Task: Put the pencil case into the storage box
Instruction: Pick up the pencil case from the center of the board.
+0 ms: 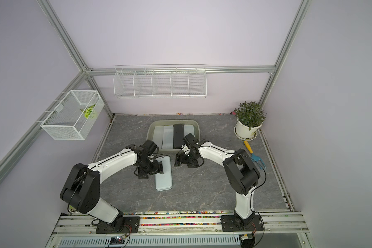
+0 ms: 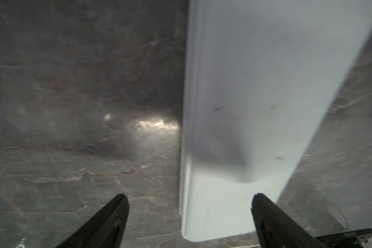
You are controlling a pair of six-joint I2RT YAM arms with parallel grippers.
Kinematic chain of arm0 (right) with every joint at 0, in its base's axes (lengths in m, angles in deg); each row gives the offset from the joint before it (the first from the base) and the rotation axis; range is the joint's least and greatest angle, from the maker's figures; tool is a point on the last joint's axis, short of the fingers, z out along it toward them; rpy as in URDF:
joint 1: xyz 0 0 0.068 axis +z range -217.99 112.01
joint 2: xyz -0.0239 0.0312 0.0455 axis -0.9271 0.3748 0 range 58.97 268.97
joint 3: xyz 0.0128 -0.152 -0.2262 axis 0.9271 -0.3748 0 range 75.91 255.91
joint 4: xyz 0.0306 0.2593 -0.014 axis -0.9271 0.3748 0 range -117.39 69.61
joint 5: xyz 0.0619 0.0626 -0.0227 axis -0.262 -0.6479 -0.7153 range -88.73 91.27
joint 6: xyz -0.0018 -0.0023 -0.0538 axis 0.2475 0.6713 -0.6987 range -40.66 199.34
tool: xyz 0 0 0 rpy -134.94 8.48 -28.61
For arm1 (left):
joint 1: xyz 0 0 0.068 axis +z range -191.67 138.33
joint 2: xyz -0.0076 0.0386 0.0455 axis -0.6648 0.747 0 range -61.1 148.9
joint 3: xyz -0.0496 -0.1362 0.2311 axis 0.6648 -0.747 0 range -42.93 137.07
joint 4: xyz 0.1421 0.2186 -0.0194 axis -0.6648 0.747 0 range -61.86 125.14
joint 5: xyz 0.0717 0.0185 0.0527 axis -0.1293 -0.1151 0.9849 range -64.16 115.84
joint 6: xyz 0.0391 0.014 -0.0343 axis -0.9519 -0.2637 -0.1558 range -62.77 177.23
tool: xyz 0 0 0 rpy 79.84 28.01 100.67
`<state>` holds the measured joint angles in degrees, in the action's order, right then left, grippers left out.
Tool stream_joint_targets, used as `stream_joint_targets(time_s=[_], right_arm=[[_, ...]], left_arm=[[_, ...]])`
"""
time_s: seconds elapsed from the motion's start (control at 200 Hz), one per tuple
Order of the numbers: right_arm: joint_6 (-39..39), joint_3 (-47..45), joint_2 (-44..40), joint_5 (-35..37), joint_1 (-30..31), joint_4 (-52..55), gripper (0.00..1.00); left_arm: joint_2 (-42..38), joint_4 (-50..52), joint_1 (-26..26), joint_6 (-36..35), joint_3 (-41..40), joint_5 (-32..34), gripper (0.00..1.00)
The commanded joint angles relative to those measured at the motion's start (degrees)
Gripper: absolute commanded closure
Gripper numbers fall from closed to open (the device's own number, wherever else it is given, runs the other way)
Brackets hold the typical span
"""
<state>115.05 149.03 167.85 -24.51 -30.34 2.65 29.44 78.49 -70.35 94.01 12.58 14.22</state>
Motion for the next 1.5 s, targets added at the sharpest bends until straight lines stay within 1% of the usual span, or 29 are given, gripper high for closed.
stream_joint_targets(time_s=[0.0, 0.08, 0.155, 0.35, 0.45, 0.615, 0.755, 0.805, 0.9, 1.015, 1.105, 1.14, 1.23, 1.305, 1.405, 1.495], right_arm=[[3.1, -1.9, 2.1, -7.5, 1.6, -7.0, 0.13], [3.4, -1.6, 4.0, -8.7, 3.0, -7.9, 0.19], [4.6, -2.2, 5.7, -10.5, 3.9, -10.1, 0.25], [7.6, -4.4, 9.8, -16.7, 4.9, -17.3, 0.31], [9.6, -5.8, 11.3, -20.3, 5.0, -22.0, 0.34], [15.7, -9.5, 13.3, -27.6, 5.0, -34.3, 0.40], [23.4, -13.8, 13.9, -31.9, 4.9, -48.4, 0.40], [24.1, -14.4, 13.7, -32.1, 5.0, -49.8, 0.41], [24.3, -15.0, 13.1, -32.2, 4.9, -50.7, 0.47], [23.1, -15.0, 11.7, -31.7, 4.5, -48.3, 0.59], [20.5, -15.0, 9.5, -30.7, 3.9, -43.7, 0.67], [19.3, -14.9, 8.6, -30.2, 3.6, -41.3, 0.70], [15.3, -14.1, 6.1, -29.2, 3.3, -34.2, 0.72], [10.3, -12.3, 4.4, -27.8, 3.0, -25.6, 0.74], [5.7, -10.2, 1.6, -25.4, 2.3, -16.5, 0.76], [1.5, -6.2, -1.9, -22.6, 1.5, -7.7, 0.77]], left_arm=[[-2.8, -5.9, 3.0, -1.5, -3.8, -2.1, 0.07], [-4.5, -10.3, 5.1, -2.6, -7.0, -4.3, 0.07], [-5.8, -15.3, 6.9, -3.3, -9.8, -8.3, 0.07], [-4.7, -25.8, 7.6, -4.4, -15.0, -17.9, 0.07], [-2.5, -29.2, 7.7, -3.8, -16.2, -21.3, 0.08], [0.2, -33.2, 7.7, -1.7, -17.8, -25.2, 0.10], [-2.6, -36.4, 7.7, 0.9, -20.3, -27.6, 0.16], [-4.4, -36.7, 7.7, 1.5, -21.0, -28.1, 0.18], [-7.5, -35.8, 7.7, 2.3, -21.7, -28.0, 0.20], [-11.0, -32.7, 7.8, 2.1, -21.4, -27.1, 0.21], [-14.1, -29.8, 8.7, 1.7, -20.9, -26.0, 0.22], [-15.3, -28.3, 9.3, 1.6, -20.5, -25.6, 0.19], [-18.3, -23.9, 10.3, 0.8, -18.5, -23.3, 0.00], [-20.7, -20.4, 11.2, 0.2, -16.2, -21.9, 0.00], [-23.6, -16.5, 12.4, -0.1, -13.0, -20.2, 0.00], [-25.7, -13.2, 13.9, -0.1, -10.4, -18.4, 0.00]])
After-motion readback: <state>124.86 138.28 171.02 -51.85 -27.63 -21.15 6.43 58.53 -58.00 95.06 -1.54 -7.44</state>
